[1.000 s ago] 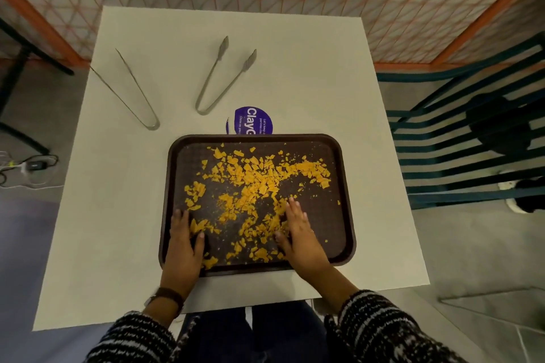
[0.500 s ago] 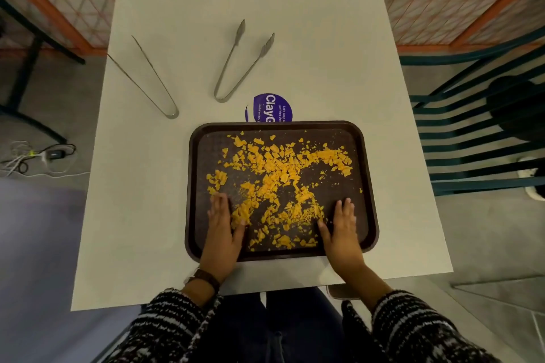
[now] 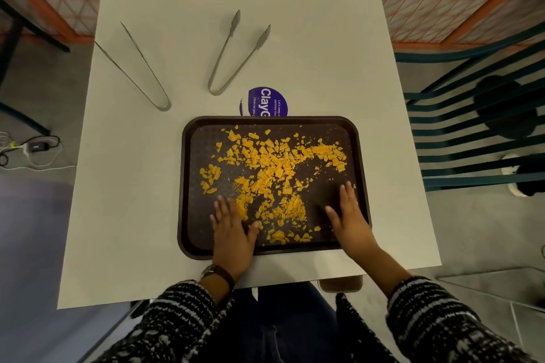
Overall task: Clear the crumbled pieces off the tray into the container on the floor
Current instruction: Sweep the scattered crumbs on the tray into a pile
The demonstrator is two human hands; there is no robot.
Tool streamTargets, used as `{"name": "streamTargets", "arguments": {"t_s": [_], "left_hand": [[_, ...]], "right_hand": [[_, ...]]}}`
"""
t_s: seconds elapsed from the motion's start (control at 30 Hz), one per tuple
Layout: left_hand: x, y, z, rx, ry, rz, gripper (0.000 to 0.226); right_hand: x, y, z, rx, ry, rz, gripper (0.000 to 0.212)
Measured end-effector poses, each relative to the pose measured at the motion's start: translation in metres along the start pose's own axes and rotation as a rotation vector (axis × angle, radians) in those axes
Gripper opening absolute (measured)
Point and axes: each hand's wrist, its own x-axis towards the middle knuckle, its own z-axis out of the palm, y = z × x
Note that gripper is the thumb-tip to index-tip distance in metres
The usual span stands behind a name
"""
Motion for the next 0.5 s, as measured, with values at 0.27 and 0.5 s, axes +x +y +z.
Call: {"name": "streamTargets", "arguments": {"t_s": [0.27, 0.5], "left_hand": [[0.002, 0.021, -0.018, -0.336, -0.151, 0.176, 0.071], [-0.001, -0.022, -0.081, -0.32, 0.076, 0.052, 0.05]], "right_hand": [[-0.02, -0.003, 0.045, -0.142, 0.002, 0.098, 0.087], [-0.02, -0.048, 0.047, 0.188, -0.167, -0.249, 0.06]]}}
